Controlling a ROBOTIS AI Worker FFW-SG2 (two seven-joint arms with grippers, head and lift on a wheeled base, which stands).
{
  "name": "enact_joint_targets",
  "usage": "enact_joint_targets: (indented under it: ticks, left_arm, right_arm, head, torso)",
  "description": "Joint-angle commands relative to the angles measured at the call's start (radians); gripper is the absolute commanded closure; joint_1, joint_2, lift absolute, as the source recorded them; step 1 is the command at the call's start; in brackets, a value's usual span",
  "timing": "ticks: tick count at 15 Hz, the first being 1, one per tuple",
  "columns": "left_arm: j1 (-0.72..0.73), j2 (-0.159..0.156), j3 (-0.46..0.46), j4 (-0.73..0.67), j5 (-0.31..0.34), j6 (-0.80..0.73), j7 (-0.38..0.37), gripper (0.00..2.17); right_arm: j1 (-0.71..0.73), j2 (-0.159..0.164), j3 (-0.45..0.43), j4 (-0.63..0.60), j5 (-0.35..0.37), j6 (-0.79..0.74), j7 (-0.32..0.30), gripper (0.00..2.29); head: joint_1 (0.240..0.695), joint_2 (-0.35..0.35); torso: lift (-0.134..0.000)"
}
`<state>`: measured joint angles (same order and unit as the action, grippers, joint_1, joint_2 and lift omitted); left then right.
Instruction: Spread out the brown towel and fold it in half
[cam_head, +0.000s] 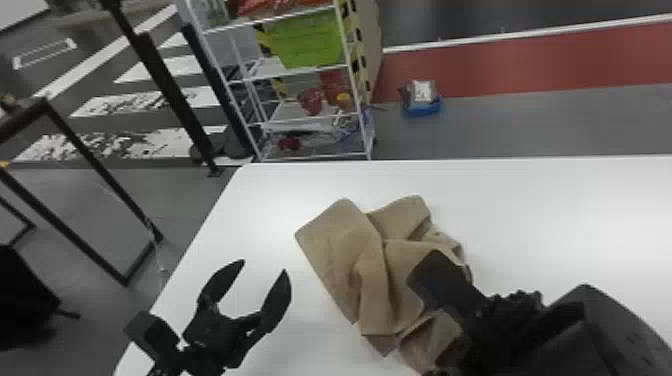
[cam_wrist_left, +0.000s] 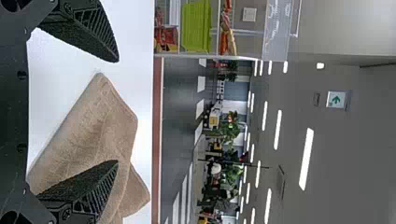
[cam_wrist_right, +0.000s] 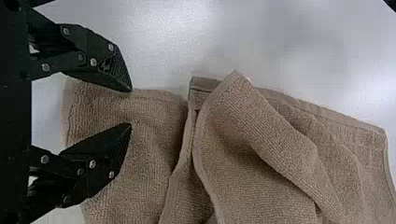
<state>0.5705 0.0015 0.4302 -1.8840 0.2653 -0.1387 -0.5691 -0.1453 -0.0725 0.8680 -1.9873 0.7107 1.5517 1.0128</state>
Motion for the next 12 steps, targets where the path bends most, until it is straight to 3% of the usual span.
enact_joint_targets:
  ticks: [1, 3, 4, 5, 9, 12]
  left_arm:
    - [0.0, -0.004, 0.001, 0.0, 0.0, 0.0, 0.0, 0.12]
    - [0.0, -0.004, 0.001, 0.0, 0.0, 0.0, 0.0, 0.12]
    - [0.0, -0.004, 0.001, 0.0, 0.0, 0.0, 0.0, 0.12]
    - [0.0, -0.004, 0.001, -0.001, 0.0, -0.003, -0.002, 0.12]
    - [0.002, -0.004, 0.002, -0.007, 0.0, 0.0, -0.011, 0.12]
    - [0.002, -0.004, -0.005, -0.023, 0.0, 0.003, -0.084, 0.13]
  right_arm:
    - [0.0, -0.003, -0.004, 0.001, 0.015, 0.021, 0.0, 0.93]
    - [0.001, -0.007, -0.009, 0.008, 0.033, 0.021, 0.013, 1.05]
    - [0.006, -0.009, -0.015, 0.008, 0.043, 0.021, 0.015, 1.3]
    - [0.015, -0.009, -0.04, 0.004, 0.043, 0.021, 0.015, 1.3]
    - [0.024, -0.029, -0.239, -0.16, 0.032, 0.021, 0.033, 1.3]
    - [0.006, -0.064, -0.382, -0.245, 0.016, 0.021, 0.055, 1.3]
  head:
    - [0.695, 0.35]
    - [0.695, 0.35]
    - [0.695, 0.35]
    - [0.695, 0.35]
    - [0.695, 0.35]
    - [0.695, 0.35]
  torso:
    - [-0.124]
    - [-0.124]
    - [-0.124]
    - [-0.124]
    - [-0.124]
    - [-0.124]
